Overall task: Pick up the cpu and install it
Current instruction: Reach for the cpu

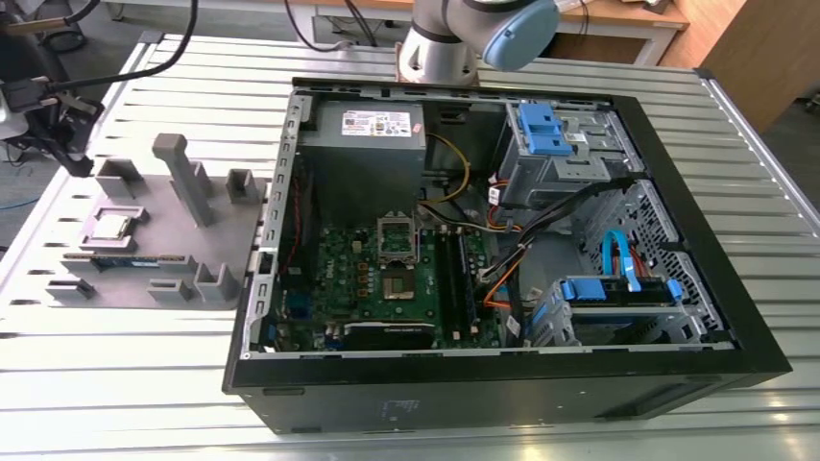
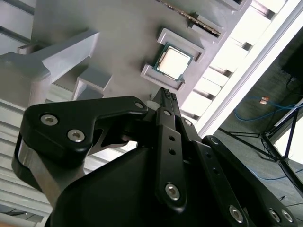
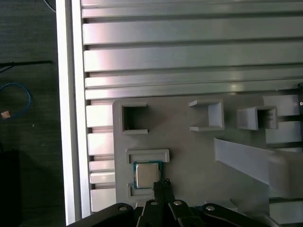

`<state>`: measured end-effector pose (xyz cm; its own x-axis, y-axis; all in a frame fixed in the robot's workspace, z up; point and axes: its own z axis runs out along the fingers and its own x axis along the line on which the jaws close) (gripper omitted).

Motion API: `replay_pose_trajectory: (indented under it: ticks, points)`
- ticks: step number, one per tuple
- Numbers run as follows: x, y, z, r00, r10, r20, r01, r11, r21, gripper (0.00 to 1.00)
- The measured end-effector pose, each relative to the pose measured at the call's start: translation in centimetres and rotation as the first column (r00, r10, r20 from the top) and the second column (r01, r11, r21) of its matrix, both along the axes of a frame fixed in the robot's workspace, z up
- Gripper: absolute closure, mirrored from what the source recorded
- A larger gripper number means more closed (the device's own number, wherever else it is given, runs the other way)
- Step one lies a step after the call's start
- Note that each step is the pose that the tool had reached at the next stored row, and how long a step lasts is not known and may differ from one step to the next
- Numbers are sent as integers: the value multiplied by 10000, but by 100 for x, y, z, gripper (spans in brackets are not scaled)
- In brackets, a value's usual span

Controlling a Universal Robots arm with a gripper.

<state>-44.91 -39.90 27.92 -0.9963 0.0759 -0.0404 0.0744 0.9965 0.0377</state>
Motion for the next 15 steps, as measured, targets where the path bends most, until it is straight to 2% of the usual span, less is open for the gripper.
replay_pose_trajectory:
  ticks: [7, 15]
  points:
    - [-8, 1, -127, 10000, -1, -1, 1, 10000, -29, 89]
    - [-61, -1, -264, 10000, 0, 0, 0, 10000, -58, 89]
